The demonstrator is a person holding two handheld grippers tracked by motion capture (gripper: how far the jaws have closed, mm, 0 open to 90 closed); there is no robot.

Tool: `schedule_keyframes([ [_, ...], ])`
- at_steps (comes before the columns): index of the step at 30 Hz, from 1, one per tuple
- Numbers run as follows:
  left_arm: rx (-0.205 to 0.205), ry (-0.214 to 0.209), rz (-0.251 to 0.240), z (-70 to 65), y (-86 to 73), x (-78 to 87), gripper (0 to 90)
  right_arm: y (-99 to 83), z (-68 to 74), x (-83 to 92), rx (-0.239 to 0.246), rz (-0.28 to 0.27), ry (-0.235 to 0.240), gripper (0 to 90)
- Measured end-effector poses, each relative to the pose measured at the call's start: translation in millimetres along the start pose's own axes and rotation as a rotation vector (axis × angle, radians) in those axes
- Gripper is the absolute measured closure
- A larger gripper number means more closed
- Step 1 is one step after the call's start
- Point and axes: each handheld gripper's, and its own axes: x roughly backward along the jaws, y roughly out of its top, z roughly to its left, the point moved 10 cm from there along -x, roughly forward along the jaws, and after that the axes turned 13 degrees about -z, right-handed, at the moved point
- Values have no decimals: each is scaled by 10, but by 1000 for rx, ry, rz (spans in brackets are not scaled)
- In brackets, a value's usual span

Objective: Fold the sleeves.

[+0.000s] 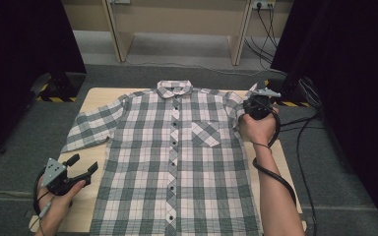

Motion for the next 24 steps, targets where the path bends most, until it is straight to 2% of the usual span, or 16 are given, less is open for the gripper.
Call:
schedule_keyframes([
  [5, -3, -2, -1, -4, 0, 0, 210, 36, 244, -88, 31, -3, 33, 895],
  [11, 5, -2, -3, 1, 2, 1, 207, -2, 514, -192, 56, 12, 77, 895],
  [18, 2, -5, -1, -3, 1, 0, 206, -67, 773, -279, 103, 32, 109, 895],
  [24, 2, -6, -2, -4, 1, 1, 204, -101, 980, -328, 115, 39, 147, 894],
])
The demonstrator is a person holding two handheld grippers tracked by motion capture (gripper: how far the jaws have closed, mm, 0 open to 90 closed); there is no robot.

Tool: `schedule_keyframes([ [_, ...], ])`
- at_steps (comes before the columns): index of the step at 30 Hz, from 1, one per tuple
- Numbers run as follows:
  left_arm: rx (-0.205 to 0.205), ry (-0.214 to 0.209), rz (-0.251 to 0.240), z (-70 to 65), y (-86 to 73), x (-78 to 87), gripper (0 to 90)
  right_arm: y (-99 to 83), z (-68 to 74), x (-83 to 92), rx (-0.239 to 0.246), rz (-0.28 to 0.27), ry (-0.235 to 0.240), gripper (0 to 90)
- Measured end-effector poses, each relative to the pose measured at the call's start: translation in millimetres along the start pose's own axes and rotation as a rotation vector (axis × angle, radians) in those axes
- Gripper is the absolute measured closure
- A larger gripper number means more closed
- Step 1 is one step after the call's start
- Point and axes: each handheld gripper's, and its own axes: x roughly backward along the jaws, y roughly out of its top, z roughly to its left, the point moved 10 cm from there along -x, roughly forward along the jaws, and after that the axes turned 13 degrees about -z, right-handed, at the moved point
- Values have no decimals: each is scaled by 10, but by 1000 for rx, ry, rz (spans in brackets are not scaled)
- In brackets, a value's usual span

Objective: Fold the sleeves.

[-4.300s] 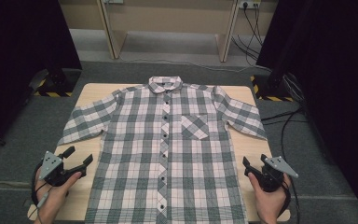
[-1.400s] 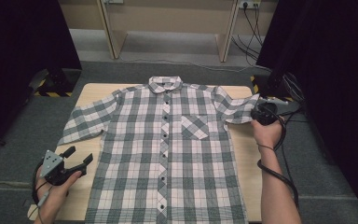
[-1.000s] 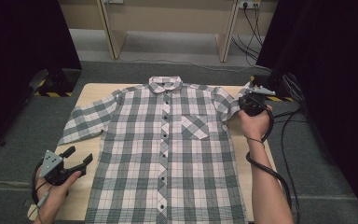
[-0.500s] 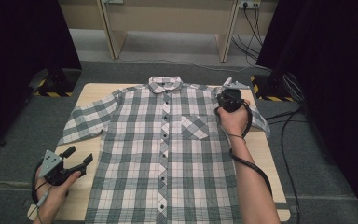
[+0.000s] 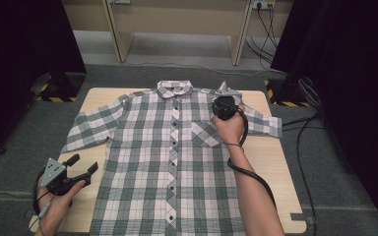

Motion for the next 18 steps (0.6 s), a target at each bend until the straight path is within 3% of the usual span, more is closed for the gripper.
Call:
schedule_keyframes([
  [7, -2, -3, 2, -4, -1, -1, 204, -27, 243, -100, 32, 18, 38, 894],
  [18, -7, -6, 5, -12, -5, -5, 203, -161, 497, -201, 90, 59, 81, 881],
])
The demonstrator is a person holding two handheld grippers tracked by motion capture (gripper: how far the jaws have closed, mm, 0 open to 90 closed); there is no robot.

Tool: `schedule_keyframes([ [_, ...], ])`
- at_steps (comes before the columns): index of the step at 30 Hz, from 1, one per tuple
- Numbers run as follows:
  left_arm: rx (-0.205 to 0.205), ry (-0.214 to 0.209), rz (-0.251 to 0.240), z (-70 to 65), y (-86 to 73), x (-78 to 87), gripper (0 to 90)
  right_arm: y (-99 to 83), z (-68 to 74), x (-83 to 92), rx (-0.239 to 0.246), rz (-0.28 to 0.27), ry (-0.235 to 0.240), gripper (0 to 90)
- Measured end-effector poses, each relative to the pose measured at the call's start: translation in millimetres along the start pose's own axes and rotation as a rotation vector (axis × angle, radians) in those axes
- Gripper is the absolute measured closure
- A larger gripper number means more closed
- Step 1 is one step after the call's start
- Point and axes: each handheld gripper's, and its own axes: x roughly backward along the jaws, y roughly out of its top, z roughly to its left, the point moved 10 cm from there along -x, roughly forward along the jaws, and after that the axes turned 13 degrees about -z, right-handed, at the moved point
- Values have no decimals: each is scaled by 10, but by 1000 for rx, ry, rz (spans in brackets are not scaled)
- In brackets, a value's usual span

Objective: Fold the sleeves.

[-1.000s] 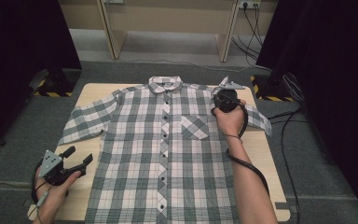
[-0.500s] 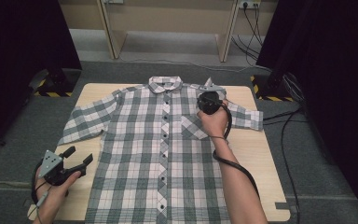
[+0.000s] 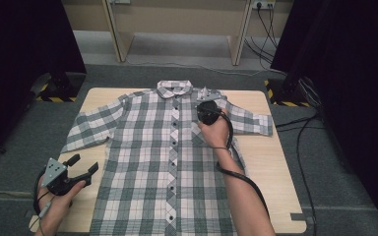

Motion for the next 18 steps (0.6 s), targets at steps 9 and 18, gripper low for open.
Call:
schedule_keyframes([
  [9, 0, -2, 2, -1, -1, -2, 202, 118, 124, 12, 7, -63, 57, 770],
  [18, 3, -5, 3, -2, -2, -3, 194, 63, -465, 189, -60, -38, -102, 673],
])
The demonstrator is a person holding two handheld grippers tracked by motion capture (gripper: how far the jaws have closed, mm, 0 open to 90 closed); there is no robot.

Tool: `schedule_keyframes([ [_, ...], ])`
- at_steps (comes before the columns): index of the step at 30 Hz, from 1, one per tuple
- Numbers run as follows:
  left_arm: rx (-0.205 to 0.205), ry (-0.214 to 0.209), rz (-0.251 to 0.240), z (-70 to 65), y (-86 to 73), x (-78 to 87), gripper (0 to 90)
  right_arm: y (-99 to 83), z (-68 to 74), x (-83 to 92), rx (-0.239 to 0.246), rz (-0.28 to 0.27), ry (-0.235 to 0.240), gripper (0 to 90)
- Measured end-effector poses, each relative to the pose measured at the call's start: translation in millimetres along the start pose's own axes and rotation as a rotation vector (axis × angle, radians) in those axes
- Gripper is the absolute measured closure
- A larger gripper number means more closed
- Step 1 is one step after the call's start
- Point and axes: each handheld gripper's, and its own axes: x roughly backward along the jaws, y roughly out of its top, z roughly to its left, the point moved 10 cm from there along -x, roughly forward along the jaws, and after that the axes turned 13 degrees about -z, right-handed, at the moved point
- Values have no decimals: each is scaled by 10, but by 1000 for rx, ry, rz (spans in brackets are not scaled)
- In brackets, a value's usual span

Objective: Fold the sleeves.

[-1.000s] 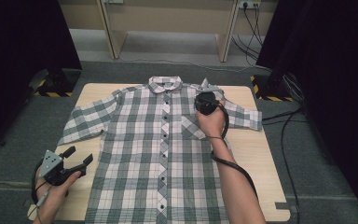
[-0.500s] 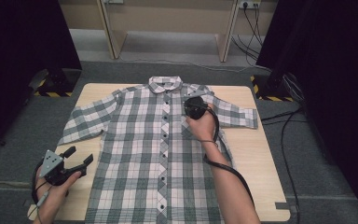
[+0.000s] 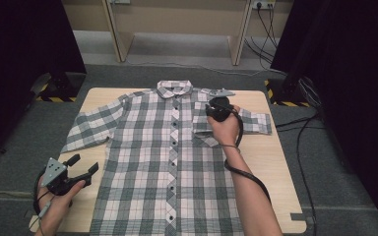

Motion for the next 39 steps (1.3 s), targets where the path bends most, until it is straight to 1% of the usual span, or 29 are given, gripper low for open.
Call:
schedule_keyframes([
  [2, -3, 0, 2, -1, -2, -2, 195, -66, -175, 41, -6, 14, -39, 665],
  [7, -12, 1, 5, -6, -4, -3, 196, -250, -571, 165, -30, 43, -108, 648],
  [10, -14, 2, 5, -9, -4, -5, 196, -369, -810, 252, -62, 57, -153, 627],
  [12, -15, 2, 6, -10, -5, -5, 196, -439, -934, 296, -69, 63, -176, 622],
  [16, -15, 2, 8, -9, -7, -8, 196, -630, -1190, 383, -102, 87, -228, 606],
  [18, -16, 2, 10, -12, -8, -9, 196, -734, -1292, 411, -125, 103, -245, 576],
  [19, -17, 2, 12, -12, -9, -10, 196, -784, -1339, 421, -144, 110, -250, 558],
  [20, -18, 3, 13, -12, -10, -11, 196, -831, -1389, 433, -155, 120, -265, 547],
  [21, -19, 3, 13, -12, -11, -11, 196, -872, -1431, 442, -160, 125, -270, 546],
  [24, -20, 3, 13, -13, -10, -11, 197, -988, -1530, 466, -172, 144, -285, 537],
  [28, -20, 4, 14, -13, -11, -12, 197, -1141, -1606, 479, -197, 172, -295, 500],
  [29, -21, 3, 14, -13, -11, -11, 197, -1185, -1619, 479, -203, 183, -298, 483],
  [31, -21, 3, 13, -14, -10, -10, 198, -1258, -1620, 470, -215, 202, -295, 484],
  [33, -21, 3, 12, -15, -10, -10, 198, -1288, -1623, 462, -206, 198, -295, 493],
  [35, -20, 2, 12, -15, -9, -10, 199, -1288, -1618, 459, -207, 195, -296, 505],
  [36, -19, 1, 12, -14, -10, -10, 199, -1285, -1613, 458, -201, 196, -290, 525],
  [37, -19, 1, 13, -14, -10, -11, 198, -1283, -1609, 456, -194, 194, -287, 581],
  [39, -21, 0, 14, -16, -11, -11, 198, -1287, -1598, 466, -213, 186, -285, 658],
])
